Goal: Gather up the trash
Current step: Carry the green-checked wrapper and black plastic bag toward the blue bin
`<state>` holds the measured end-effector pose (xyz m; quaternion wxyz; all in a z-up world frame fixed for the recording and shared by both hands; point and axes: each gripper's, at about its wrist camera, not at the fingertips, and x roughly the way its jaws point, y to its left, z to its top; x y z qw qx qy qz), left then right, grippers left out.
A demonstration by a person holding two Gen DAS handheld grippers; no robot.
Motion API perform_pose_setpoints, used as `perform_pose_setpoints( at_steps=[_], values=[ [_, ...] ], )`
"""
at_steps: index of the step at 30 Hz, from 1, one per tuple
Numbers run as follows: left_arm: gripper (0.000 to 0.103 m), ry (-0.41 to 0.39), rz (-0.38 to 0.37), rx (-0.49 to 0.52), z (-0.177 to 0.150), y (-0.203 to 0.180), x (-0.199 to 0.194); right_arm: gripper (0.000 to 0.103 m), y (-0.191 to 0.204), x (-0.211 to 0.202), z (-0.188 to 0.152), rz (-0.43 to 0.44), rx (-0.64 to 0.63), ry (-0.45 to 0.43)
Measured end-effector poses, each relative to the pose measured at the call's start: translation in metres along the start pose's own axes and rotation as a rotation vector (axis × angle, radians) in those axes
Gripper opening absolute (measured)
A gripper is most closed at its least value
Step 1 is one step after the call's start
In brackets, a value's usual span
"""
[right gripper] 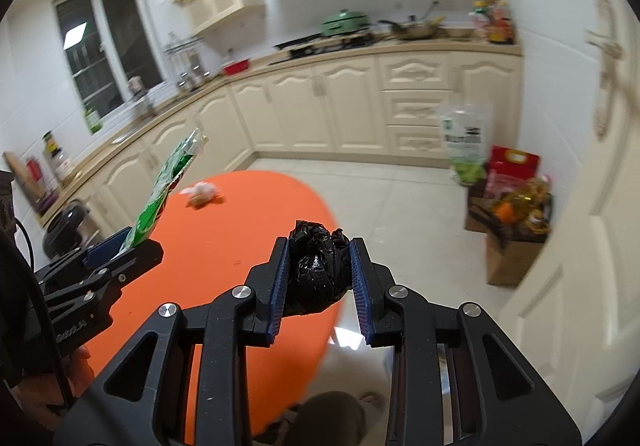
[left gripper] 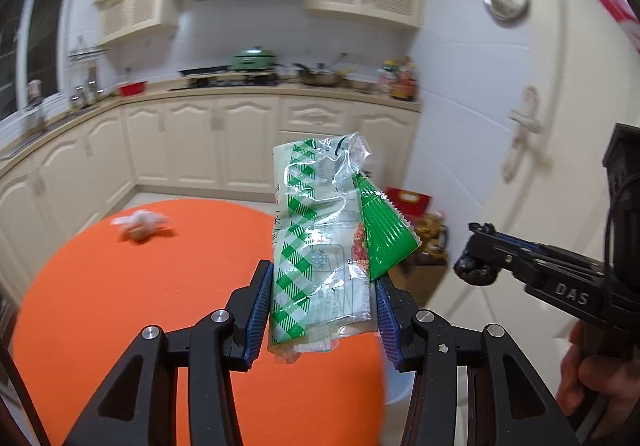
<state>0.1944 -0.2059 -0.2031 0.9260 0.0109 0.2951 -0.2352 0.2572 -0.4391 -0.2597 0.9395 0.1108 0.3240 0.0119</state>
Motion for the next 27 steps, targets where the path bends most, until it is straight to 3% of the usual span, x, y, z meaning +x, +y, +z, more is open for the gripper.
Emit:
perform_pose_setpoints(
  at_steps=[5, 7, 11, 19, 27],
  values=[
    [0.043, 0.058, -0.091, 0.043, 0.005, -0.025, 0.025, 0.028, -0.054, -0.006, -0.01, -0.076, 0.062, 0.015],
    [0.043, 0.092, -0.118, 0.048, 0.024, -0.028, 0.054, 0.028, -0.076, -0.003, -0.015, -0.098, 0.092, 0.031],
    [0.043, 0.176, -0.167, 0.058, 0.032, -0.041, 0.094, 0.028, -0.125, 0.012, -0.03, -0.135, 0.164, 0.081],
    [0.043, 0.342, -0.199, 0.1, 0.029, -0.07, 0.183, 0.028, -0.187, 0.066, -0.061, -0.133, 0.263, 0.185],
    [0.046, 0.536, -0.173, 0.136, 0.024, -0.098, 0.284, 0.028, -0.237, 0.134, -0.097, -0.079, 0.386, 0.293]
  ],
)
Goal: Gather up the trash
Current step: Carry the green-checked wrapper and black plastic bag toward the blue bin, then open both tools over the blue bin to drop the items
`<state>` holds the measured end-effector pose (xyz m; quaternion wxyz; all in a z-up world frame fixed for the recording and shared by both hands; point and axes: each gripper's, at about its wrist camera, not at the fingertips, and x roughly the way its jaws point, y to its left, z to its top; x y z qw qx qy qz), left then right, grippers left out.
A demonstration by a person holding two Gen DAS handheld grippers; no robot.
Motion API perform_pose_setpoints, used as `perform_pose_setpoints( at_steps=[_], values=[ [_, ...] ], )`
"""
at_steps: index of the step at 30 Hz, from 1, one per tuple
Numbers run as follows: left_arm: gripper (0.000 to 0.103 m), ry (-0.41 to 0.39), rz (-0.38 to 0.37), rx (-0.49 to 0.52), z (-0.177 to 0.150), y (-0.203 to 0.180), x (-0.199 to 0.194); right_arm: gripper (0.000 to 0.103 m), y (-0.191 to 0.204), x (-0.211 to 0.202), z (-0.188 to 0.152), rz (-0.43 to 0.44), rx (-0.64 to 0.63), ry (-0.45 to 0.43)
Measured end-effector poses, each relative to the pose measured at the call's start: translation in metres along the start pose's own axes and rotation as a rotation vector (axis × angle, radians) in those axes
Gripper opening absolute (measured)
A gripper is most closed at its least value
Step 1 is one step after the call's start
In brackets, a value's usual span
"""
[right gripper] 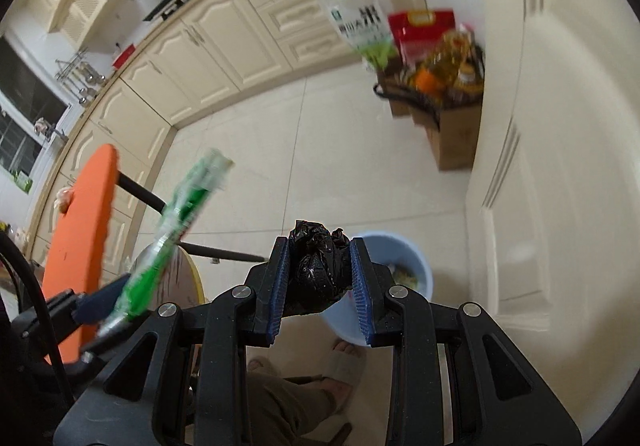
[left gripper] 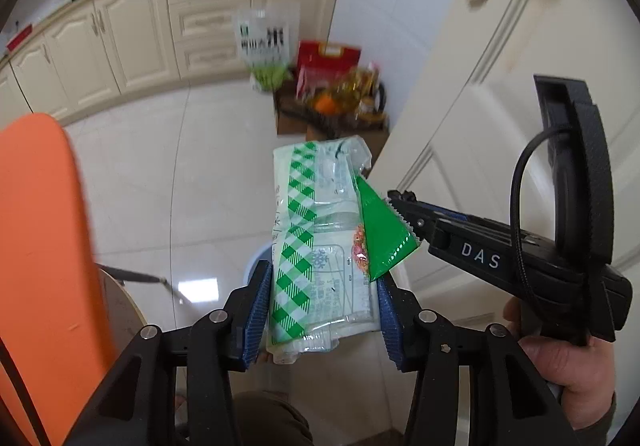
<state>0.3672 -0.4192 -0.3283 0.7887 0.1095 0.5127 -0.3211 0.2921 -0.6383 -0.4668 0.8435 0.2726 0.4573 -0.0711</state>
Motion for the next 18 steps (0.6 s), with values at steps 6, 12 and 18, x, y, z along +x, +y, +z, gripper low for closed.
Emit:
perform_pose_setpoints(
  at_steps=[6, 12, 18],
  values=[
    [0.053, 0.087, 0.063, 0.012, 0.053, -0.021, 0.054, 0.035, -0.033, 0.049, 0.004, 0.005, 0.075, 0.056],
    [0.074, 0.046, 0.132, 0.011, 0.073, -0.038, 0.063, 0.077, -0.053, 0.062, 0.0, 0.014, 0.15, 0.068],
    [0.091, -0.029, 0.18, 0.009, 0.034, -0.045, 0.032, 0.099, -0.05, 0.045, -0.004, -0.018, 0.174, 0.047]
  ],
)
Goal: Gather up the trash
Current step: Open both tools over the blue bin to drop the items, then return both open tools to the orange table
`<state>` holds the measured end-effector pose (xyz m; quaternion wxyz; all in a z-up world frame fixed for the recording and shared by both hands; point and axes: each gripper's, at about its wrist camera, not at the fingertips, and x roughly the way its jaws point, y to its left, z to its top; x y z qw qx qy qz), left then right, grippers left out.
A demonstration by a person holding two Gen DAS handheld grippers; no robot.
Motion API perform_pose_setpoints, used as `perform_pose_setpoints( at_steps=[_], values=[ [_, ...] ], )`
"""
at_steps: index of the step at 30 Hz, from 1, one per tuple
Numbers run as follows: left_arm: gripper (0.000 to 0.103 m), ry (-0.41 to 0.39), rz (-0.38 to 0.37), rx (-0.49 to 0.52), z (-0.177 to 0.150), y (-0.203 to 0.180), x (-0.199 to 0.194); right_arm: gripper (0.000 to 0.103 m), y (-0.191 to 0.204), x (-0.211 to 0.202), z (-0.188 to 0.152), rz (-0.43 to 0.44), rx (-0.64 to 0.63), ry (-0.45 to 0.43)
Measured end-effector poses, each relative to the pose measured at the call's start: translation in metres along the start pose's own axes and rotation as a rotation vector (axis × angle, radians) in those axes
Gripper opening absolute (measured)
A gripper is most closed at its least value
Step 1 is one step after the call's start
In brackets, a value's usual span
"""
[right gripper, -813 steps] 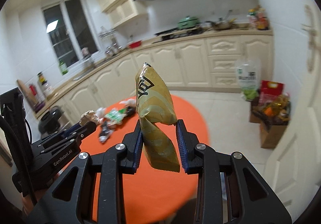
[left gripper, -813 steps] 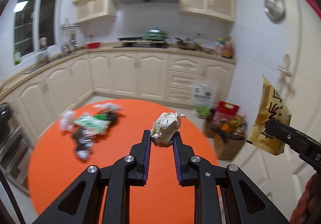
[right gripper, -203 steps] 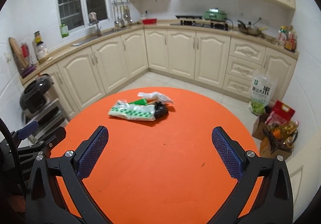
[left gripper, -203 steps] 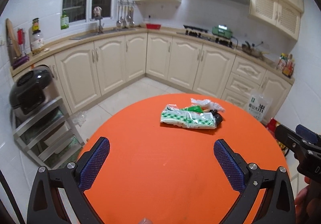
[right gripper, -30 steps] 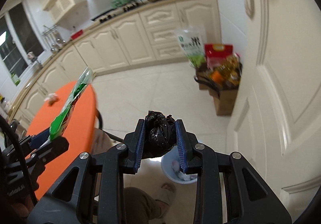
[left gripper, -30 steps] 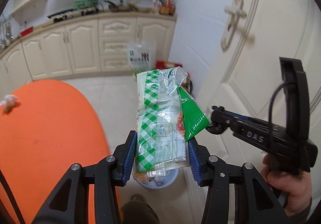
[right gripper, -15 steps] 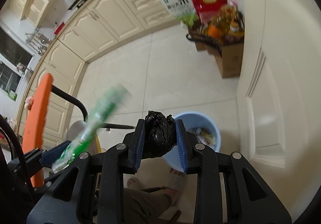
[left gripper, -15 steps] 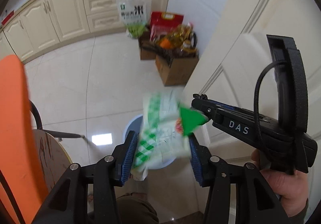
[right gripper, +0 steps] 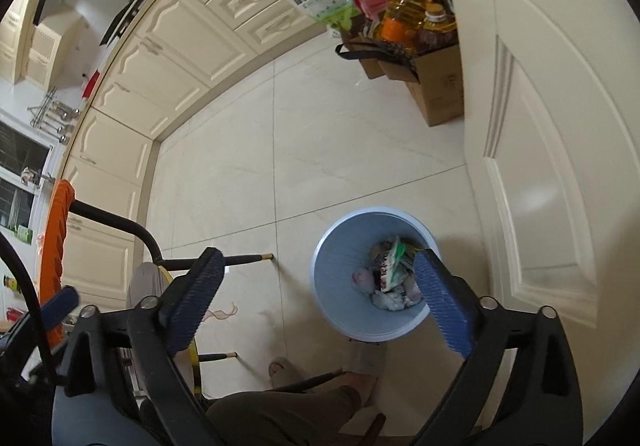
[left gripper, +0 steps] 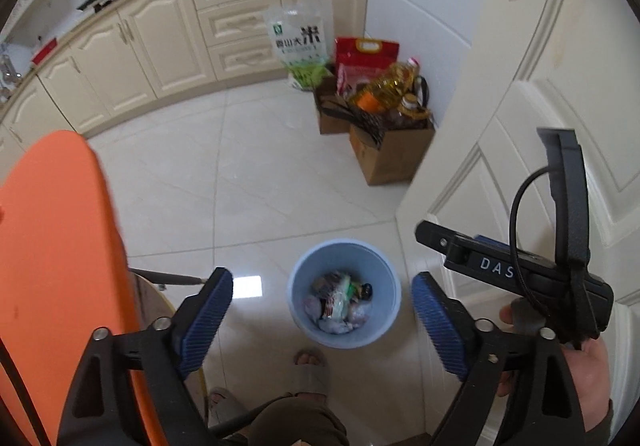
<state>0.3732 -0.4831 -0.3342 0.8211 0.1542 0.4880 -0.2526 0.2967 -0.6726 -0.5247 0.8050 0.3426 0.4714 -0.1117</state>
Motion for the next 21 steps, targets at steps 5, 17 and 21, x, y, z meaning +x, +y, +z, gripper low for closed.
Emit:
perform_pose_setpoints(
  at_steps=[5, 17, 21],
  values=[
    [0.102, -0.087, 0.009, -0.013, -0.03, 0.01, -0.04, 0.103, 0.016, -0.03, -0.005, -0.019, -0.004, -0.042],
    [0.102, -0.26, 0.057, -0.116, -0.115, 0.07, -0.154, 0.103, 0.115, -0.135, -0.026, 0.02, -0.125, -0.217],
    [0.102, -0.314, 0.088, -0.154, -0.149, 0.089, -0.195, 0.103, 0.164, -0.163, -0.042, 0.036, -0.2, -0.264]
  ],
)
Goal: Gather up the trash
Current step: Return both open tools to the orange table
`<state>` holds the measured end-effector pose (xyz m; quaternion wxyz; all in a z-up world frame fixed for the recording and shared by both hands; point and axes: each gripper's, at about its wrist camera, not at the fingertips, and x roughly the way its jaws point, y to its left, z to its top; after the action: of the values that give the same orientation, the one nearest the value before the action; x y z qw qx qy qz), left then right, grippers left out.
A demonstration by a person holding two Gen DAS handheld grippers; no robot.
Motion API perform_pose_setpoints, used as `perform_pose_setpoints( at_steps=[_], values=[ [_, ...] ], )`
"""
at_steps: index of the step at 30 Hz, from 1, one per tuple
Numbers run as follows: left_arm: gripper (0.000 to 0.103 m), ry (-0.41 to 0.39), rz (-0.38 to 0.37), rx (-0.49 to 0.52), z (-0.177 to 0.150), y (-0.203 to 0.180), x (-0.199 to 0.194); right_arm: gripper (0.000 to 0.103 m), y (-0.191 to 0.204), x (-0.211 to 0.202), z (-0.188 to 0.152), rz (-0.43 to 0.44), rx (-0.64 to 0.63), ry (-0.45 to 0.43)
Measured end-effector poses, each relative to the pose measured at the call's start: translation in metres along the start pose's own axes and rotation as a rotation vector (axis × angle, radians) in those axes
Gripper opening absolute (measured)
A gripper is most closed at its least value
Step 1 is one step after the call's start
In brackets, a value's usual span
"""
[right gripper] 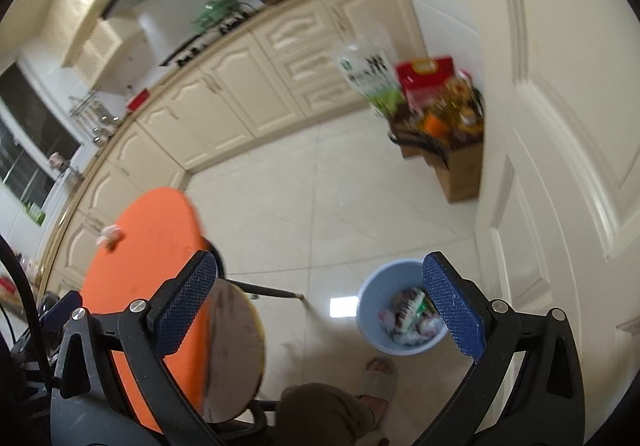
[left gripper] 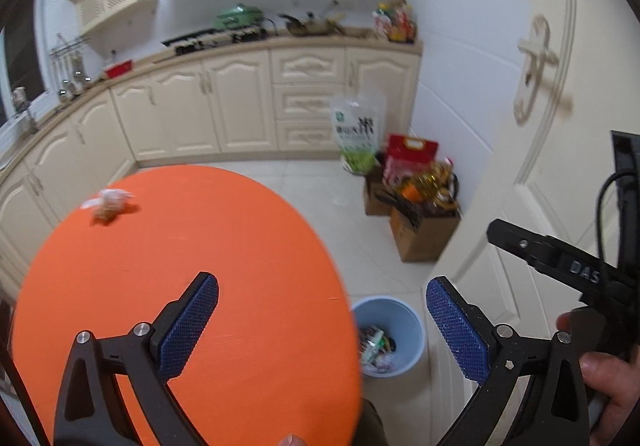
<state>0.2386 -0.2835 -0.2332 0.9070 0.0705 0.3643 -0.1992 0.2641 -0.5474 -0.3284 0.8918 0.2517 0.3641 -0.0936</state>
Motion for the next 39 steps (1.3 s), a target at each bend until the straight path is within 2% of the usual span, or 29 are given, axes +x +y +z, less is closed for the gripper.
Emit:
perform_pose_setpoints(
  at_steps=[9, 13, 20, 23, 30, 39],
  values=[
    [0.102, -0.117, 0.095, -0.105, -0.044, 0.06, -0.092, 0.103, 0.129, -0.049, -0.019, 0.064, -0.21, -0.086],
    [0.102, -0.155, 0.144, -0.151, -0.065, 0.08, -0.121, 0.103, 0.186, -0.062, -0.032, 0.088, -0.289, -0.122],
    [0.102, -0.207, 0.247, -0.244, -0.108, 0.112, -0.172, 0.103, 0.262, -0.071, -0.061, 0.134, -0.409, -0.147],
    [0.102, -0.214, 0.28, -0.279, -0.121, 0.115, -0.182, 0.103, 0.293, -0.068, -0.073, 0.163, -0.456, -0.143],
    [0.102, -0.225, 0.353, -0.341, -0.142, 0.123, -0.208, 0.103, 0.333, -0.057, -0.093, 0.209, -0.528, -0.113],
    [0.102, -0.228, 0.392, -0.358, -0.135, 0.126, -0.21, 0.103, 0.359, -0.045, -0.102, 0.232, -0.567, -0.093]
  ],
)
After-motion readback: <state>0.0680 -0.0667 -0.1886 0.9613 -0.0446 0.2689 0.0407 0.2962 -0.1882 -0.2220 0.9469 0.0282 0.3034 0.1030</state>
